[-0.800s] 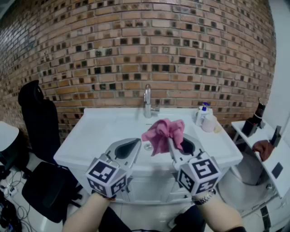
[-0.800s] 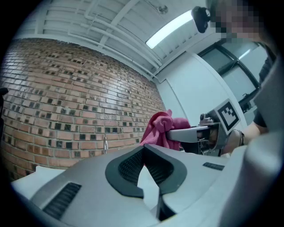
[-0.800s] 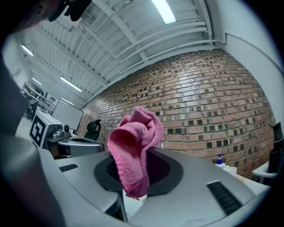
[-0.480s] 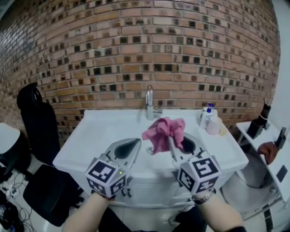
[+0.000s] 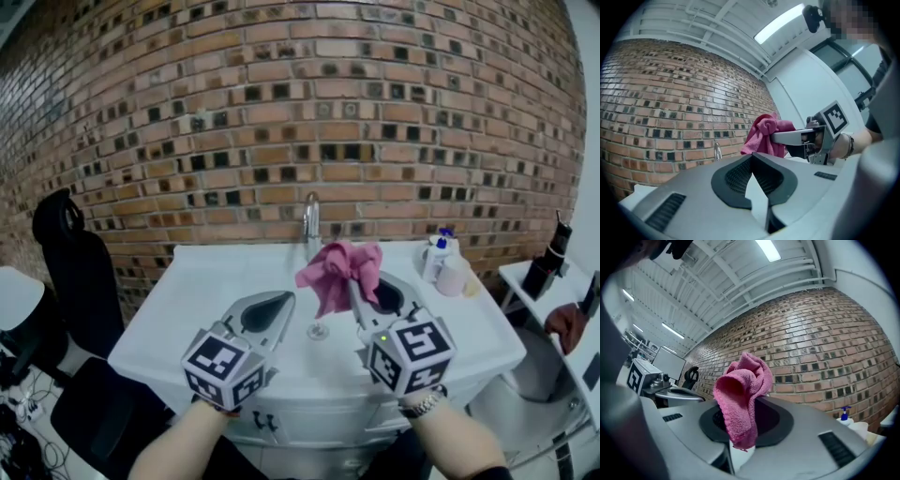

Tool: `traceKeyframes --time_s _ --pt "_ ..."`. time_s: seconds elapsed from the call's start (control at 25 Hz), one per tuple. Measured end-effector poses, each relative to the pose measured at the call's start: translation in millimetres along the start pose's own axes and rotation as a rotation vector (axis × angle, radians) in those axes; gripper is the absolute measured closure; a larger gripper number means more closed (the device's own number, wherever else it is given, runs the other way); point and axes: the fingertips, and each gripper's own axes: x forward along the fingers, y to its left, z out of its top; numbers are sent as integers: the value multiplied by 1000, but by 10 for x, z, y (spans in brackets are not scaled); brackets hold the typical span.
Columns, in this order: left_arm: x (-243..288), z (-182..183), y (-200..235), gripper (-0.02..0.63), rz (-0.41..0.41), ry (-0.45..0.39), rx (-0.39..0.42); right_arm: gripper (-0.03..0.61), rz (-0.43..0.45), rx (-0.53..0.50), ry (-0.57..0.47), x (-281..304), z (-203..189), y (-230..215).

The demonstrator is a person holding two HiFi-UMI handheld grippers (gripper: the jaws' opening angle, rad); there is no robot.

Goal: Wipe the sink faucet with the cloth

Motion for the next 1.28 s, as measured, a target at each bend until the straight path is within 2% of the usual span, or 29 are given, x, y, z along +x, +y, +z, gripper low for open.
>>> traceKeyframes --time_s 0.36,0.88,1.28 --pt "373 -132 345 607 15 13 -2 509 -3 -1 14 515 -120 -284" --pt "831 -251 727 607 -8 38 -19 509 -21 -13 44 1238 -222 -557" --pt "1153 -273 1068 607 19 52 -23 509 -17 -28 53 1686 -201 -739"
